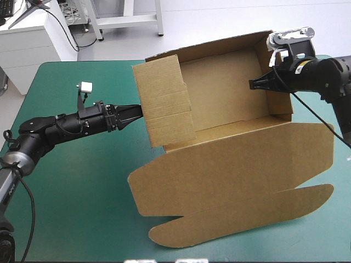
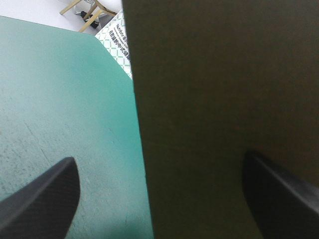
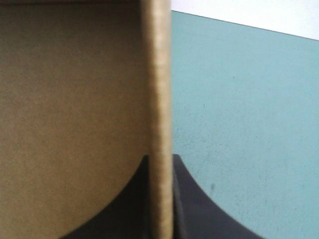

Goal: Fold the box

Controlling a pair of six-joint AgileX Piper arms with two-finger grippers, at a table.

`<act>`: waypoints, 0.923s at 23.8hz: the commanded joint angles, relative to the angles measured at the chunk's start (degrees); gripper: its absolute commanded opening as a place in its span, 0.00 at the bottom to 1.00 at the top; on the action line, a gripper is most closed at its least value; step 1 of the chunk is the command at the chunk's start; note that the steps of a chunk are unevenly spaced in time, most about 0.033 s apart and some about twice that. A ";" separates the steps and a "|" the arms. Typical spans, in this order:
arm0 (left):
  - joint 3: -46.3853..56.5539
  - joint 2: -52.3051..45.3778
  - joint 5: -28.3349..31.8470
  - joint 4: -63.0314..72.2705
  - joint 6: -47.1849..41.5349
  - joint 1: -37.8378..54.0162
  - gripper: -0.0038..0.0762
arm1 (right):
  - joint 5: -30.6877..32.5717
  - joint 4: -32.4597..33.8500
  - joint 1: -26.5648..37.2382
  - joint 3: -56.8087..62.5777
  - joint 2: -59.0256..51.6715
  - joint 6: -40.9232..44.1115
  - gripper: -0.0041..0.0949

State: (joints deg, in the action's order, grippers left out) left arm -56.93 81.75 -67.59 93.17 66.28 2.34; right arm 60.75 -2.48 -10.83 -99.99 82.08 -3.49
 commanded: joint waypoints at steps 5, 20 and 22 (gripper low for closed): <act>-1.96 -1.76 -7.01 6.21 0.32 -0.64 0.84 | -8.89 8.10 -6.04 -1.61 -1.38 7.17 0.03; -14.04 -2.77 10.54 -14.04 -14.38 -7.28 0.81 | -13.92 22.71 -15.20 -1.61 3.84 19.50 0.03; -19.10 -2.77 18.74 -26.63 -26.69 -10.58 0.78 | -14.83 23.90 -15.48 -1.61 4.08 21.41 0.03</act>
State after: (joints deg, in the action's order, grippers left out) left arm -70.49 81.11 -54.31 71.71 49.38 -5.43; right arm 51.41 20.51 -25.61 -99.99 88.09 16.12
